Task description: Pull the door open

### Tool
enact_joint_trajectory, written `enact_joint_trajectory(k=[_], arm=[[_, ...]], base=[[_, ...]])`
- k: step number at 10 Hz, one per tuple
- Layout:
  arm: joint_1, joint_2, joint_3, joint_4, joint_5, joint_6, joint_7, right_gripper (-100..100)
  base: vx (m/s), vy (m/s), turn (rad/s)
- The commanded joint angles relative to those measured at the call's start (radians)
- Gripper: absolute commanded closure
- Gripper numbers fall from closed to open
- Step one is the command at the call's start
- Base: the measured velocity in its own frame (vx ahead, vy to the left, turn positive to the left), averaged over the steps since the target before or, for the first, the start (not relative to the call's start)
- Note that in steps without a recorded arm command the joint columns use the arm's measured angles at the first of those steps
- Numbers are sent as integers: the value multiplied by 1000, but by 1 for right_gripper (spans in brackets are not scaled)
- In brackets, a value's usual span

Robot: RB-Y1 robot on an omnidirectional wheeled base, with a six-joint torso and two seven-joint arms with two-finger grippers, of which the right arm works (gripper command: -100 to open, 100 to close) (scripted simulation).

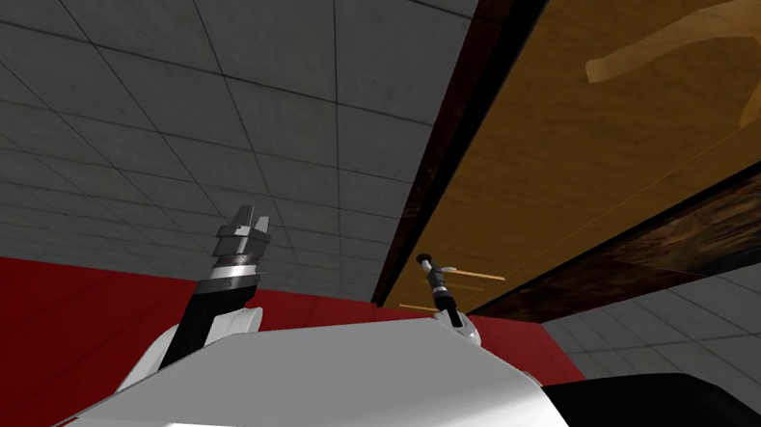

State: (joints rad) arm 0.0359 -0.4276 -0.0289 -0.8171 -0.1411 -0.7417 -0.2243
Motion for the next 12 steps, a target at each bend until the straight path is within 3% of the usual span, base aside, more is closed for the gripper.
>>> enact_joint_trajectory(k=[1, 5, 12], arm=[[1, 0, 0, -1, 0, 1, 1, 100], [1, 0, 0, -1, 0, 1, 1, 100], [63, -66, 64, -8, 16, -84, -78, 100]], base=[[-34, 5, -9], [-15, 1, 0], [-193, -64, 128]])
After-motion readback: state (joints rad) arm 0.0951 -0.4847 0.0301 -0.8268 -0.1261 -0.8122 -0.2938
